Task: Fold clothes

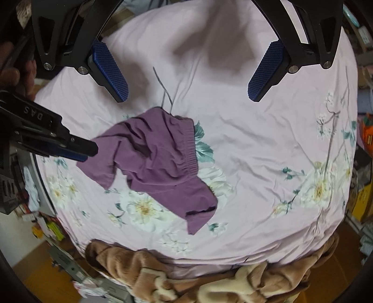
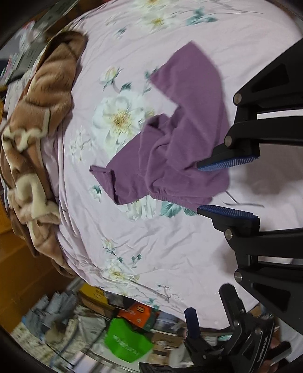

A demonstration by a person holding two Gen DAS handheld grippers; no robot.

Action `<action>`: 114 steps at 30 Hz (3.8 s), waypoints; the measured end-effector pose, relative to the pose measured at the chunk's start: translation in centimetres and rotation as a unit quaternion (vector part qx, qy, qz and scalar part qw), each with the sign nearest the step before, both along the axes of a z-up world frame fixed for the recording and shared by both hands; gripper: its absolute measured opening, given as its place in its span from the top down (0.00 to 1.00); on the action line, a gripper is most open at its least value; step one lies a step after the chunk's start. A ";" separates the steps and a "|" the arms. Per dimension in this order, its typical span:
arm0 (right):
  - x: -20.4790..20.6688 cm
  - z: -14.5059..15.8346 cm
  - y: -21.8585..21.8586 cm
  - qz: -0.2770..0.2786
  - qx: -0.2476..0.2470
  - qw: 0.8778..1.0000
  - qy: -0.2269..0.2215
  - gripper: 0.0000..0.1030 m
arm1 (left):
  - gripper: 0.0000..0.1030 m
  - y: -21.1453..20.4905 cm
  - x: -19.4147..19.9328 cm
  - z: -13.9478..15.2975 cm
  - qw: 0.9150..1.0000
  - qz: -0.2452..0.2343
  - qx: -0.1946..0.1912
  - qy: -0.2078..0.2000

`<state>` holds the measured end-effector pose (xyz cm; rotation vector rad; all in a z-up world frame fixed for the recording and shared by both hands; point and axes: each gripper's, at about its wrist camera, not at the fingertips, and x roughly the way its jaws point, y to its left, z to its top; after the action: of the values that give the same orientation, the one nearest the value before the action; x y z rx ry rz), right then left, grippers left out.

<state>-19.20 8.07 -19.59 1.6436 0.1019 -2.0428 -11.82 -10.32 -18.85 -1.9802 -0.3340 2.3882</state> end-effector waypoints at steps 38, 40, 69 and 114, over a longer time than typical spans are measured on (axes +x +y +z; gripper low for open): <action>-10.0 0.5 -2.3 0.135 -0.064 0.987 0.056 0.96 | 0.00 -5.6 -0.3 -0.4 0.994 0.112 0.008 0.002; -10.0 4.5 -2.5 0.127 -0.080 0.985 0.087 0.96 | 0.00 -6.2 -0.4 0.7 0.994 0.110 0.010 0.013; 3.0 -5.8 -12.5 -0.016 -0.024 0.999 0.034 0.70 | 0.00 -16.7 4.3 -6.3 0.997 0.058 0.039 -0.023; -0.5 -7.3 2.4 -0.207 -0.017 0.976 0.071 0.80 | 0.52 -12.9 -6.0 -19.8 0.989 0.045 0.140 -0.018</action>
<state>-19.70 10.45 -26.92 1.5958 -0.2460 -2.4538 -17.84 -23.25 -38.66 -1.9198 -0.7303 2.2091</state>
